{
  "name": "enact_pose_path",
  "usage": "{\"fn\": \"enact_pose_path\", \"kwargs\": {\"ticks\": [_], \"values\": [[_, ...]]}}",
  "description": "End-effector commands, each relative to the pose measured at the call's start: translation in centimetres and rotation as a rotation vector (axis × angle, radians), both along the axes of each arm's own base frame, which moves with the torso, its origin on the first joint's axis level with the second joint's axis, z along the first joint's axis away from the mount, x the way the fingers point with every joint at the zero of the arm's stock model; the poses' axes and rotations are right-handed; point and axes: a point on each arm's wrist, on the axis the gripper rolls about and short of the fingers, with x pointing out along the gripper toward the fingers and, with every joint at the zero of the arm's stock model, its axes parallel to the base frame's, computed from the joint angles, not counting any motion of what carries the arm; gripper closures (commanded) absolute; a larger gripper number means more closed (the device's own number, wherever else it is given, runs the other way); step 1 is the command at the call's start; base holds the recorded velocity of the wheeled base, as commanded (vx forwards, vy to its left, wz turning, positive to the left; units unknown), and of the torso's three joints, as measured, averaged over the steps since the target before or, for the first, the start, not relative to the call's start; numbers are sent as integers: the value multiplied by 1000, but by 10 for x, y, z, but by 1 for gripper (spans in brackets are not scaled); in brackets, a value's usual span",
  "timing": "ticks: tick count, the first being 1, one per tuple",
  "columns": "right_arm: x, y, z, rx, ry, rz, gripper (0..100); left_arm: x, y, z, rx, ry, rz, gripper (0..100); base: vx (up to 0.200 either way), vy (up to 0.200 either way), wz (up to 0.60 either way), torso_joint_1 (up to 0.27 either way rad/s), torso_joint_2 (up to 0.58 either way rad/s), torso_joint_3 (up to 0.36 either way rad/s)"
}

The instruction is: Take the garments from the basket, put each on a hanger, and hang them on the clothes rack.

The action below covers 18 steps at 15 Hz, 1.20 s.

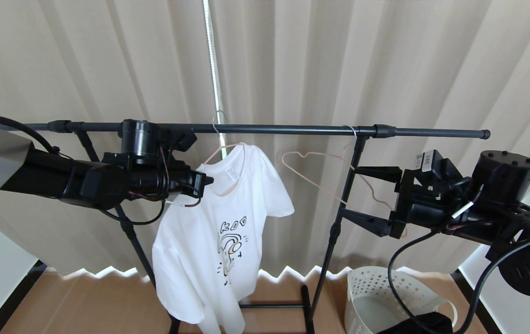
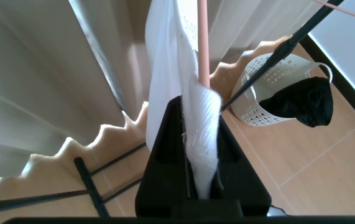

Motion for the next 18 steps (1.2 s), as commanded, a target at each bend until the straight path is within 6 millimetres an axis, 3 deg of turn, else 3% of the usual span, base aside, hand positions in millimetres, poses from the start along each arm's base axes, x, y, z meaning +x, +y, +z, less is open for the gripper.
{"fn": "enact_pose_path", "kwargs": {"ticks": [1, 13, 14, 18], "values": [[0, 0, -1, -1, 3, 1, 0, 5, -2, -9, 4, 16, -3, 100, 0, 0, 0, 0, 0, 0], [0, 0, -1, -2, 3, 0, 0, 6, -1, -10, 6, 20, -1, 100, 0, 0, 0, 0, 0, 0], [0, 0, -1, -2, 3, 0, 0, 6, -1, -10, 7, 21, -1, 0, 0, 0, 0, 0, 0, 0], [0, 0, -1, -2, 2, 0, 0, 1, 0, -2, 18, -4, 16, 0, 0, 0, 0, 0, 0, 0]]}}
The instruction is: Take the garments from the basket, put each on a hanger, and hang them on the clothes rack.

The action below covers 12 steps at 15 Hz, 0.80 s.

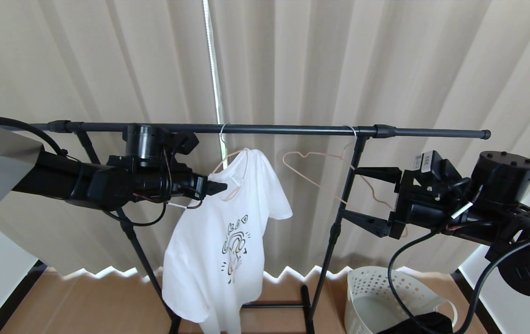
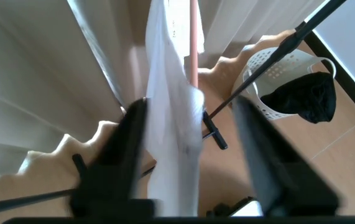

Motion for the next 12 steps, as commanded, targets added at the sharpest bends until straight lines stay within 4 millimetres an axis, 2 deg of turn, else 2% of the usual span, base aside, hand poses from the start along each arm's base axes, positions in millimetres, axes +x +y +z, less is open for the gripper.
{"fn": "enact_pose_path", "kwargs": {"ticks": [1, 4, 7, 8, 9, 10, 11, 12], "values": [[0, 0, 0, 0, 0, 1, 0, -4, 1, 9, 1, -21, 12, 0, 0, 0, 0, 0, 0, 0], [-1, 0, 1, 1, -3, 2, 0, -18, 7, 25, -1, -46, 30, 0, 0, 0, 0, 0, 0, 0], [-3, -1, 3, 2, -11, 1, 0, -43, 25, 47, -8, -81, 60, 0, 0, 0, 0, 0, 0, 0], [-4, -1, 5, 3, -15, 2, 0, -54, 28, 53, -9, -92, 64, 0, 0, 0, 0, 0, 0, 0], [-4, -1, 5, 4, -15, 1, 0, -80, 34, 64, -13, -113, 66, 0, 0, 0, 0, 0, 0, 0], [-4, -1, 4, 4, -12, 1, 0, -93, 40, 67, -13, -120, 76, 0, 0, 0, 0, 0, 0, 0], [-4, -1, 5, 4, -12, 1, 0, -97, 42, 68, -12, -122, 80, 0, 0, 0, 0, 0, 0, 0], [-8, -2, 9, 7, -27, 1, 0, -119, 57, 71, -4, -132, 115, 0, 0, 0, 0, 0, 0, 0]]}}
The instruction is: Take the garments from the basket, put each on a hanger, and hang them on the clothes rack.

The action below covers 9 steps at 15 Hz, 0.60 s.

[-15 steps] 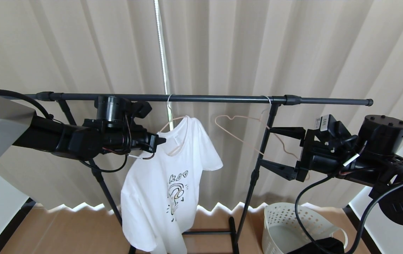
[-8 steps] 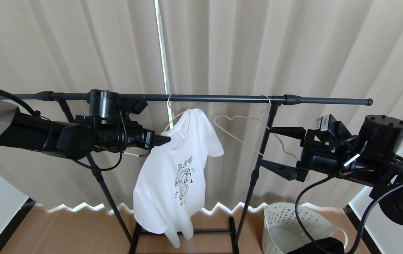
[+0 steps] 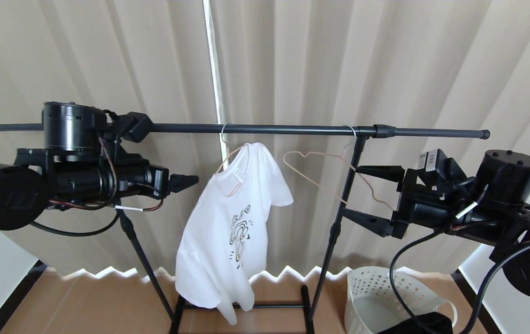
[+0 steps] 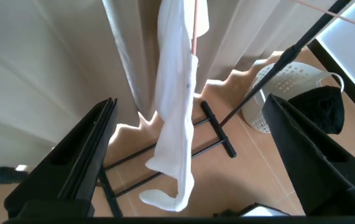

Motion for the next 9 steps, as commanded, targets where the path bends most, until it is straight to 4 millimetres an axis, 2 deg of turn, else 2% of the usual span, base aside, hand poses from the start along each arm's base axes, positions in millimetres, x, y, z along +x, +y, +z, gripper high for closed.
{"fn": "enact_pose_path", "kwargs": {"ticks": [1, 3, 4, 5, 6, 8, 9], "values": [[-5, -1, 8, 6, -22, -1, 0, -46, 24, 15, -1, -47, 54, 0, 0, 0, 0, 0, 0, 0], [-12, -2, 15, 9, -40, -18, 0, -63, 33, 8, 3, -27, 79, 0, 0, 0, 0, 0, 0, 0], [-50, 4, 33, 42, -60, -13, 0, -100, 38, -5, 4, -5, 81, 0, 0, 0, 0, 0, 0, 0], [-68, 4, 39, 64, -64, -40, 0, -120, 39, -17, 10, 20, 75, 0, 0, 0, 0, 0, 0, 0], [-69, 4, 39, 65, -63, -44, 0, -122, 39, -18, 11, 21, 73, 0, 0, 0, 0, 0, 0, 0], [-103, -11, 28, 50, -36, -241, 0, -179, 42, -40, 11, -14, 56, 0, 0, 0, 0, 0, 0, 0], [-115, -16, 22, 40, -28, -333, 0, -191, 44, -44, 5, -44, 58, 0, 0, 0, 0, 0, 0, 0]]}}
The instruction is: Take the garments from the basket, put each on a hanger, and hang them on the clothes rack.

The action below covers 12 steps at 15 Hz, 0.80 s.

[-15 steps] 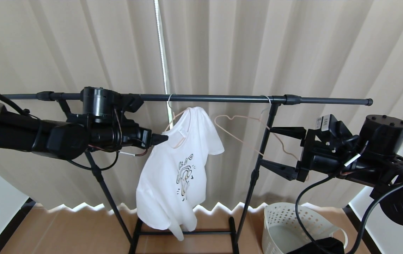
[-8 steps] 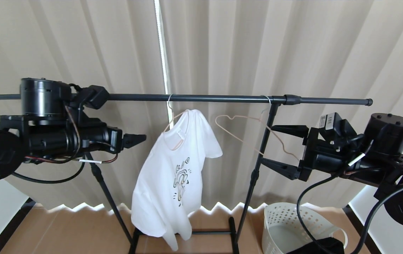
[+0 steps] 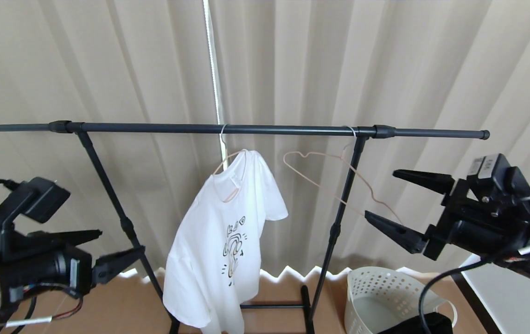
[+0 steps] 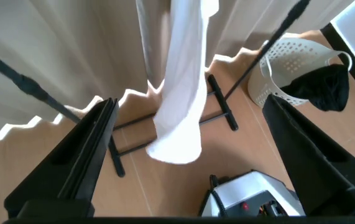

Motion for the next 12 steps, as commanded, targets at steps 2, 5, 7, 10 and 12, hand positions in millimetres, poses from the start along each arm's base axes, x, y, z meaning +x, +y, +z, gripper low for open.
{"fn": "enact_pose_path", "kwargs": {"ticks": [2, 5, 7, 10, 12], "values": [[-83, -23, -22, -35, 25, -305, 0, -87, 8, -23, -21, -172, -7, 0, 0, 0, 0, 0, 0, 0], [-137, -46, -44, -98, 111, -466, 0, -122, 13, -52, -26, -221, 4, 0, 0, 0, 0, 0, 0, 0], [-175, -64, -60, -127, 149, -471, 0, -137, 14, -60, -33, -267, 8, 0, 0, 0, 0, 0, 0, 0], [-210, -80, -86, -118, 173, -542, 0, -162, 17, -81, -43, -210, 5, 0, 0, 0, 0, 0, 0, 0], [-214, -81, -86, -15, 184, -633, 0, -163, 17, -81, -45, -219, 18, 0, 0, 0, 0, 0, 0, 0]]}}
